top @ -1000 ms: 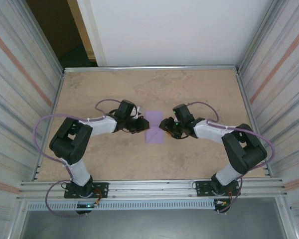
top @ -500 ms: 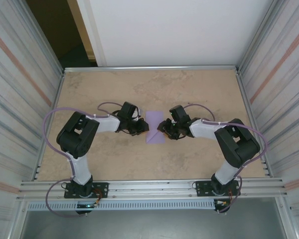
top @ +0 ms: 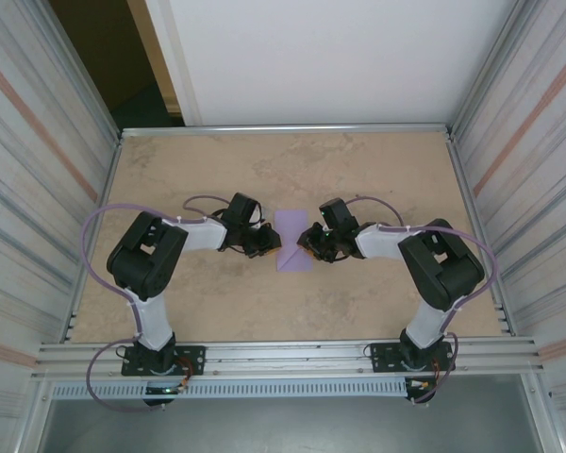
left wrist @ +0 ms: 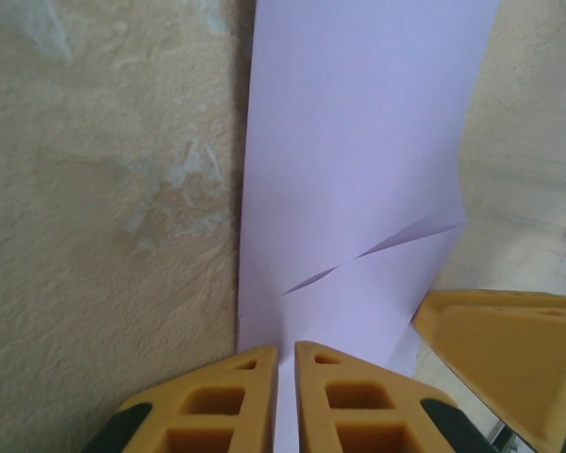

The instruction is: Fold a paper plane with a square sheet of paper (pick it up from the middle)

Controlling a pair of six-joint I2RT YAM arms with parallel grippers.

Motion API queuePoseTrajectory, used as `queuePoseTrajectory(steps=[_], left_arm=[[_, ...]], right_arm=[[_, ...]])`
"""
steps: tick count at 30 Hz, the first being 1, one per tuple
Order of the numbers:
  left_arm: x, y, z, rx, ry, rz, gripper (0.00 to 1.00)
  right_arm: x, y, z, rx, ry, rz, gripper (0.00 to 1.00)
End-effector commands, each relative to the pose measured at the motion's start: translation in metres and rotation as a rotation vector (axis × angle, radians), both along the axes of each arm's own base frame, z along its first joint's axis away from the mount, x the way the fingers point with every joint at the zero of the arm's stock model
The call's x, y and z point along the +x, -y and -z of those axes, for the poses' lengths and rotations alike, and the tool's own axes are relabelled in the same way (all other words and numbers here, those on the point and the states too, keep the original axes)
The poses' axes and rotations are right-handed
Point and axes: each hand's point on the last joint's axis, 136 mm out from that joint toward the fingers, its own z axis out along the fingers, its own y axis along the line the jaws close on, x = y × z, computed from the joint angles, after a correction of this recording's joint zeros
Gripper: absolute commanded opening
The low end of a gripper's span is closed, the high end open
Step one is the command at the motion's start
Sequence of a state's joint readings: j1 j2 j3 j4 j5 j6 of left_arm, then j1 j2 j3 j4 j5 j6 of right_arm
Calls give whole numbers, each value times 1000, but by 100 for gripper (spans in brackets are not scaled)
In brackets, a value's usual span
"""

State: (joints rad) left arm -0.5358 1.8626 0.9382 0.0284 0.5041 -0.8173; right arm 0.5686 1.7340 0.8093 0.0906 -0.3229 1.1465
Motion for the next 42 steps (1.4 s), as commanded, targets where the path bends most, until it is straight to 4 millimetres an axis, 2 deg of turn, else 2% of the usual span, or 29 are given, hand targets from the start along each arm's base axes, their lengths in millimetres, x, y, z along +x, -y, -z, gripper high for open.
queuePoseTrajectory(steps=[1,6,12,24,32,36,38,42], left_arm=[[-10,-16,19,60,-62,-32,13],[-10,-16,19,53,-62,-33,14],[-10,-15,17,49,-64,-33,14],[-7,-15,9,37,-54,-35,15],[-6,-15,8,6,-58,-42,15],[2,-19,-13,-32,-15,-61,17],[7,-25,-29,-55,18,-84,19],[12,-36,-67,-145,93,-109,30]], right_arm=[[10,-7,-5,31,7,0,23],[11,-9,1,39,-3,-7,21],[14,-18,-5,86,29,-34,20],[13,-21,-3,105,58,-49,17],[17,-25,-2,89,94,-70,9],[22,-24,-15,83,153,-83,4],[25,-23,-30,85,207,-92,3],[30,-20,-66,119,320,-103,2]])
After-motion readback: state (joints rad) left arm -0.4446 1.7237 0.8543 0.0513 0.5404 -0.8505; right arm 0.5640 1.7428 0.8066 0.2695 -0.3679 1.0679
